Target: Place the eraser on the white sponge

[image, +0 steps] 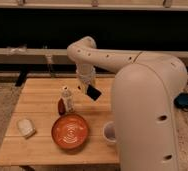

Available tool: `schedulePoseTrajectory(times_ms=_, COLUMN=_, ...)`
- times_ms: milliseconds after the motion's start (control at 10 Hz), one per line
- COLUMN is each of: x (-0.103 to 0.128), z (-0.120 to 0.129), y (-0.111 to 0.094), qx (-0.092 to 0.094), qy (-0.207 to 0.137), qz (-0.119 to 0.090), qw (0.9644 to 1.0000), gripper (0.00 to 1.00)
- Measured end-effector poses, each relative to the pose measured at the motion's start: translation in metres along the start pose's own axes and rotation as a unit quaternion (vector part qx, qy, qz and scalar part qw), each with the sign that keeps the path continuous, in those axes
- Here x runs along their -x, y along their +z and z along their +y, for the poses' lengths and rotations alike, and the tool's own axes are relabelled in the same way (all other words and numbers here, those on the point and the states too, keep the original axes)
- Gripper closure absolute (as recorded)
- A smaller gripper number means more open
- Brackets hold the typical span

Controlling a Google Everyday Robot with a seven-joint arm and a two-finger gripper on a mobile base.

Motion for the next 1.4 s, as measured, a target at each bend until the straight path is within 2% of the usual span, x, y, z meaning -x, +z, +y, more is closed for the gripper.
schedulePoseTrajectory(times_ms=200, x=0.003, z=0.047, y=-0.015, qx=0.016, qy=-0.035, qz=-0.002, qw=0.9992, gripper=1.0)
schedulePoseTrajectory(times_ms=300, x=0.011, z=0.08, y=-0.024, qx=0.034, qy=-0.064, qz=-0.003, qw=0.9974, gripper=1.0)
schedulePoseTrajectory(times_ms=500, x=0.03, z=0.116, y=-0.031, qx=0.059, qy=-0.106, qz=-0.003, qw=0.9926, gripper=1.0)
schedulePoseTrajectory(times_ms=600, x=0.046, z=0.136, y=-0.036, qx=0.075, qy=-0.133, qz=-0.004, qw=0.9882, gripper=1.0)
schedulePoseTrajectory(times_ms=800, x=0.07, z=0.169, y=-0.04, qx=0.104, qy=-0.186, qz=-0.006, qw=0.977, gripper=1.0)
schedulePoseTrajectory(times_ms=900, x=0.077, z=0.185, y=-0.04, qx=0.118, qy=-0.215, qz=-0.007, qw=0.9695, gripper=1.0)
schedulePoseTrajectory(times_ms=1100, x=0.079, z=0.191, y=-0.037, qx=0.129, qy=-0.232, qz=-0.007, qw=0.964, gripper=1.0)
schedulePoseTrajectory(times_ms=1400, x=0.08, z=0.184, y=-0.032, qx=0.138, qy=-0.241, qz=-0.01, qw=0.9604, gripper=1.0)
